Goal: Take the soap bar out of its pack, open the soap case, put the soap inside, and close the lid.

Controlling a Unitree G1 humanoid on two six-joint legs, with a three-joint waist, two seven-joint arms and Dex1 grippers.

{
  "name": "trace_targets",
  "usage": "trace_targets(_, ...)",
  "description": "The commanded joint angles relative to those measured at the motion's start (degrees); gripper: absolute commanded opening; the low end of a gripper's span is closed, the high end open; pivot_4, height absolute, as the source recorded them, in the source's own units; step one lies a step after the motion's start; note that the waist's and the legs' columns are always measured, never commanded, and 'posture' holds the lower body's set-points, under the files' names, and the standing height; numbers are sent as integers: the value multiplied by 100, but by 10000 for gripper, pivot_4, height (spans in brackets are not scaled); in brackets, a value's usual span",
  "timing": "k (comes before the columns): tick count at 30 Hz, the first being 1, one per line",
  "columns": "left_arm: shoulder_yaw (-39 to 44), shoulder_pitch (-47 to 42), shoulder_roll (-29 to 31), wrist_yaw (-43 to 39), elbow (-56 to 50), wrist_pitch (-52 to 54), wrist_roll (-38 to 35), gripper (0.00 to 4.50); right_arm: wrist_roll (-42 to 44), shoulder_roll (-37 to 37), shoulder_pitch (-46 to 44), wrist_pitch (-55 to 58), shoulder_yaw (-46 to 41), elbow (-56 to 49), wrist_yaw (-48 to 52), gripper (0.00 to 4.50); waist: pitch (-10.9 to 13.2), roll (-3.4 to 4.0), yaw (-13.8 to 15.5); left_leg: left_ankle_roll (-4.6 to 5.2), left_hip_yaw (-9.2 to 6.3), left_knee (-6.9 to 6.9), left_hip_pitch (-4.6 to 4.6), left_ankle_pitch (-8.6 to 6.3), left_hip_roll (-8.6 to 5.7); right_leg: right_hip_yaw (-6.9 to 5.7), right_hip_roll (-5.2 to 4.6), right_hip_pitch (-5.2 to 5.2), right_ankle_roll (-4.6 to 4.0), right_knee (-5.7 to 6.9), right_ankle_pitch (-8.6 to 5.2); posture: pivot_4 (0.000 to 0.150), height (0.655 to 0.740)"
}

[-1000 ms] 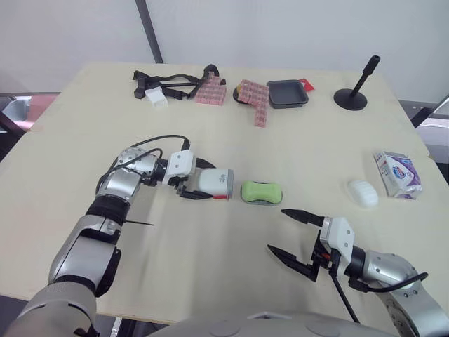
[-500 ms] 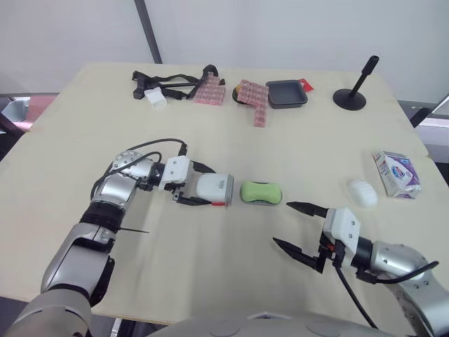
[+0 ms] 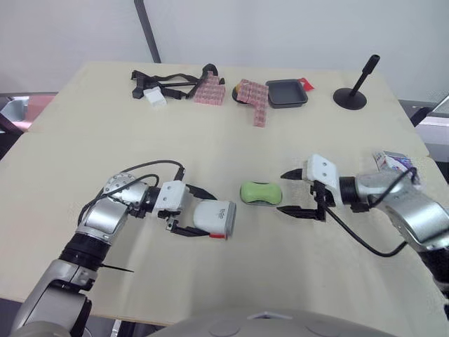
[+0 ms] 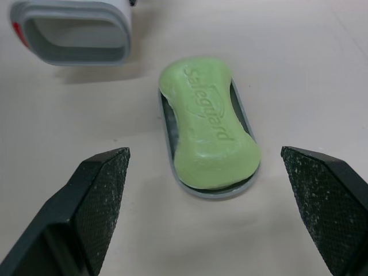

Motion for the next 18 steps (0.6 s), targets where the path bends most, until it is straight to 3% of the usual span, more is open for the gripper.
trace_targets(1,79,78,39,119,-179,-100,-48,34657,-404,111,-474,-155,365,438,221,45000,0,0,2,0,0,1,0,0,0,0,0,-2,0,5,0,1500,7400)
trace_targets(18,105,78,99,329,-67,-189,-27,34657,-1056,1050,-1368,44,1131,1145,325,45000,0,0,61,0,6,11,-2,1,2,4,0,-13,-3,23,-1,1500,7400)
